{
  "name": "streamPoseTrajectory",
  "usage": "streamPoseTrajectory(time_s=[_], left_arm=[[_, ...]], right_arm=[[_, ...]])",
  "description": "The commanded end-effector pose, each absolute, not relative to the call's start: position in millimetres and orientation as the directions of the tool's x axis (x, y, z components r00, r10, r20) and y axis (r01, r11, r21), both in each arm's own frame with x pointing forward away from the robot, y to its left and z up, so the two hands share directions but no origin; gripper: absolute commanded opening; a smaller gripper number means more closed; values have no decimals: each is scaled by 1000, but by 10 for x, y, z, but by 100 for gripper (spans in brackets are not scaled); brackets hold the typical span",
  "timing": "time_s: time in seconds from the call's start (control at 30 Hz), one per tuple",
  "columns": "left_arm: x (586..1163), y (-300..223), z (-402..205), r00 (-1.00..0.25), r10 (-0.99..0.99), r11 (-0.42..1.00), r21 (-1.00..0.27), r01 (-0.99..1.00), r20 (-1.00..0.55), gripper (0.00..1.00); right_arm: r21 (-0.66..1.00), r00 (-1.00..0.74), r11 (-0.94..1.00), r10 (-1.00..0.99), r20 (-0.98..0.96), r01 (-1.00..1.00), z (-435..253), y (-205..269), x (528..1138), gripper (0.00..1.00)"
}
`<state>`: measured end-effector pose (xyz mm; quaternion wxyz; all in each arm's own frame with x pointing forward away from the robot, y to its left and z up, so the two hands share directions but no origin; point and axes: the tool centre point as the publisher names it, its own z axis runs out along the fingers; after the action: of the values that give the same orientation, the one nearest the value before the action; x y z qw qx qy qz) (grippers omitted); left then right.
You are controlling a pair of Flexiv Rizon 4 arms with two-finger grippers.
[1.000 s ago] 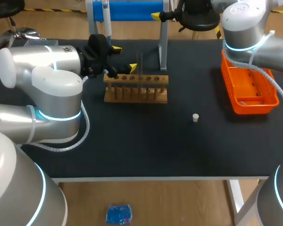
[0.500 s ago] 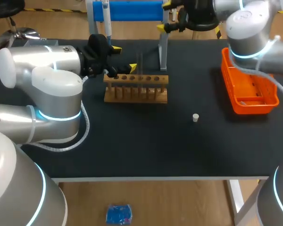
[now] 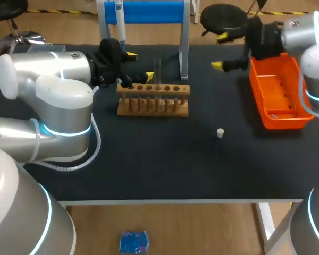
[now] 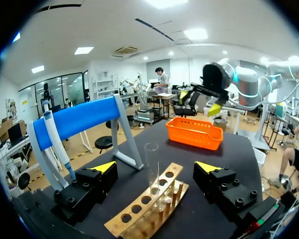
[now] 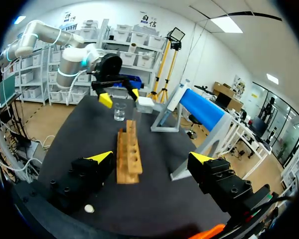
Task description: Invert the test tube, pick up the pipette, mount the tip to pipette, aspirate from beaker and dispense into the tube, eject the tip, return the pipette, and cap with the stopper.
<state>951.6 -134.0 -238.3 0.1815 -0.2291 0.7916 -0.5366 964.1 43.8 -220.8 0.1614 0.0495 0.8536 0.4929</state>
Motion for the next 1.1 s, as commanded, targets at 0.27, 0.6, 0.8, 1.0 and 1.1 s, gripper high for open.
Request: streamPoseTrajectory(time_s=[0.27, 0.6, 0.8, 1.0, 1.1], left_arm=[[9527, -1334, -2379, -831, -554, 321, -932, -169, -40, 100], [9527, -1334, -2379, -831, -554, 321, -932, -169, -40, 100], [9527, -1334, -2379, -831, -554, 321, -932, -169, -40, 100], [9527, -1334, -2379, -831, -554, 321, -932, -169, -40, 100], [9527, -1334, -2379, -831, -554, 321, -932, -169, -40, 100]], right_arm=[[883, -946, 470, 284, -158, -7, -2367, -557, 8514, 100], [877, -957, 480, 271, -105, 40, -2888, -573, 8189, 100], [882, -957, 467, 278, -80, 62, -3172, -452, 8179, 100], [876, -956, 473, 290, -54, 93, -3521, -284, 8177, 100], [871, -953, 484, 294, -72, 84, -3652, -210, 8192, 100]])
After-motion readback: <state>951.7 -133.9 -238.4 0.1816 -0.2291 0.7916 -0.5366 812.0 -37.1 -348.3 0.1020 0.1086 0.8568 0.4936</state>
